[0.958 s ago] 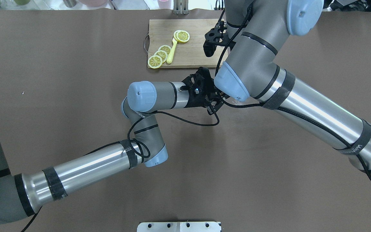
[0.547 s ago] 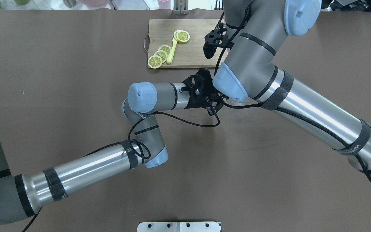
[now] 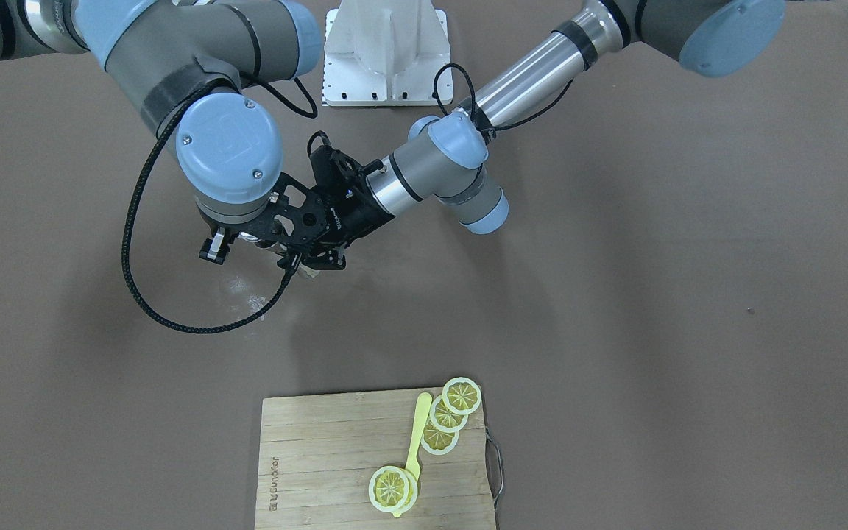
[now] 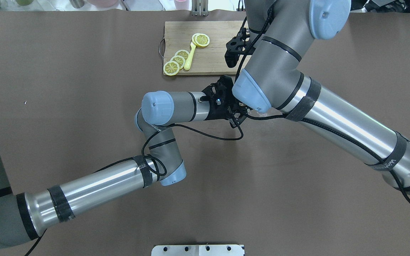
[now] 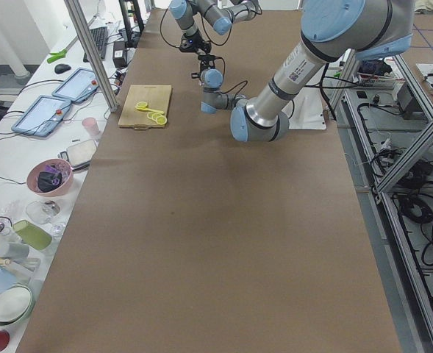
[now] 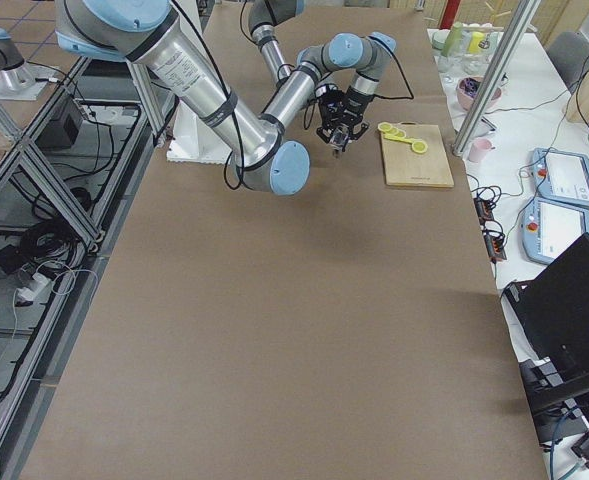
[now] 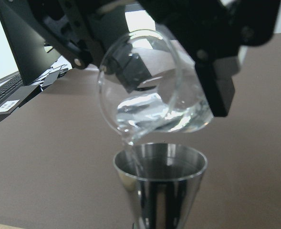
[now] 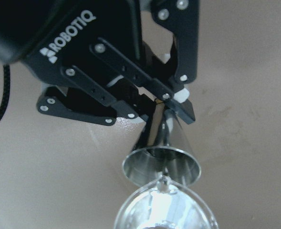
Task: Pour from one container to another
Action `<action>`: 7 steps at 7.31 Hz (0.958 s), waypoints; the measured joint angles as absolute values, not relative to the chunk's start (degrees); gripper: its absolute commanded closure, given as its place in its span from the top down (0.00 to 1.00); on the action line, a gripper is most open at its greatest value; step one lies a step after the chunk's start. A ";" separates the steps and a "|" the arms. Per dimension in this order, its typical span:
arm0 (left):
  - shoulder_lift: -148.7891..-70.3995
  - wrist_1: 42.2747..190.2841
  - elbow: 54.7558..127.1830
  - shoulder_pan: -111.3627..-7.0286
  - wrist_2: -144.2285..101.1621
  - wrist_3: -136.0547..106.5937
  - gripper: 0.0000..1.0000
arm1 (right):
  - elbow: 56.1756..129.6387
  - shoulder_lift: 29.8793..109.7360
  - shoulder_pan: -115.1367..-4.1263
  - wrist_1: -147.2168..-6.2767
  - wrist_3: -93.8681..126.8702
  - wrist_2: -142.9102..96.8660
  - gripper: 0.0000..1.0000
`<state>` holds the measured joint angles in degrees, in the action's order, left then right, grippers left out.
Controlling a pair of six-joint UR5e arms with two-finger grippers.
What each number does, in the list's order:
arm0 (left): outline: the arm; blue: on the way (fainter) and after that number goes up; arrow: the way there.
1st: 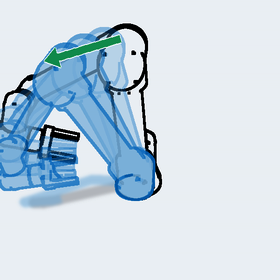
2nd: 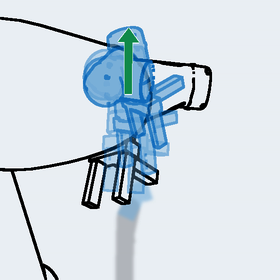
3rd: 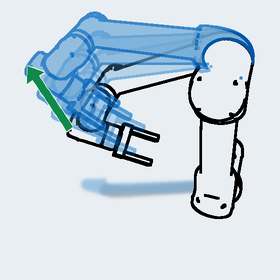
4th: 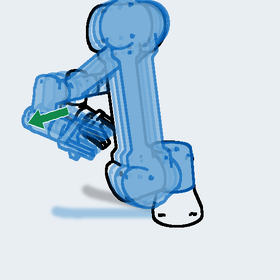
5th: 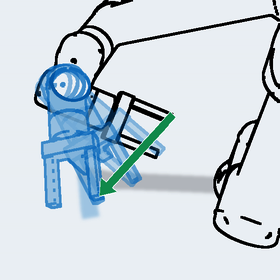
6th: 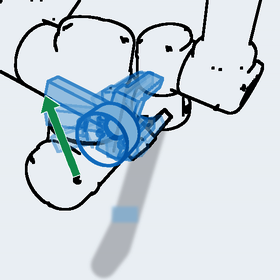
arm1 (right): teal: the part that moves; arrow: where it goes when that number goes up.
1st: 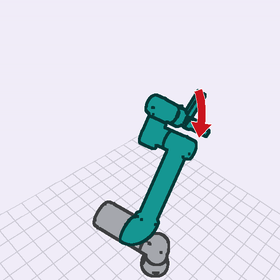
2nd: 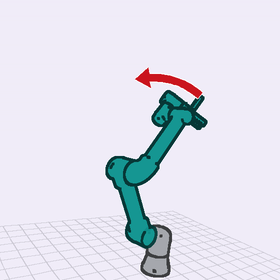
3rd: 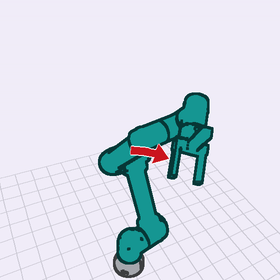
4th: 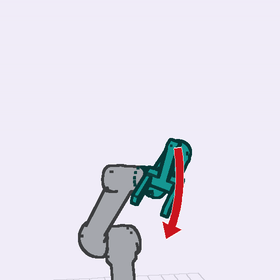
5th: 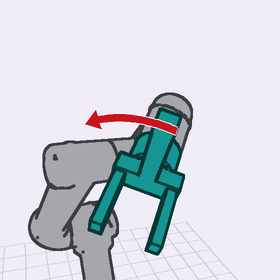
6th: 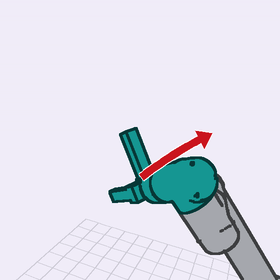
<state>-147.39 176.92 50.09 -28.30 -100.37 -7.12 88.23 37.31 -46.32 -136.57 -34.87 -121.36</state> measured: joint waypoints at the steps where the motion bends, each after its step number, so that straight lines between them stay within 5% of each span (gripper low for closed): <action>1: -147.39 176.92 50.10 -28.30 -100.37 -7.12 0.00 | 88.13 37.20 -46.32 -136.86 -35.22 -121.15 0.00; 7: -147.39 176.92 50.10 -28.30 -100.37 -7.12 0.00 | 94.78 40.47 -46.93 -136.34 -34.83 -120.98 0.00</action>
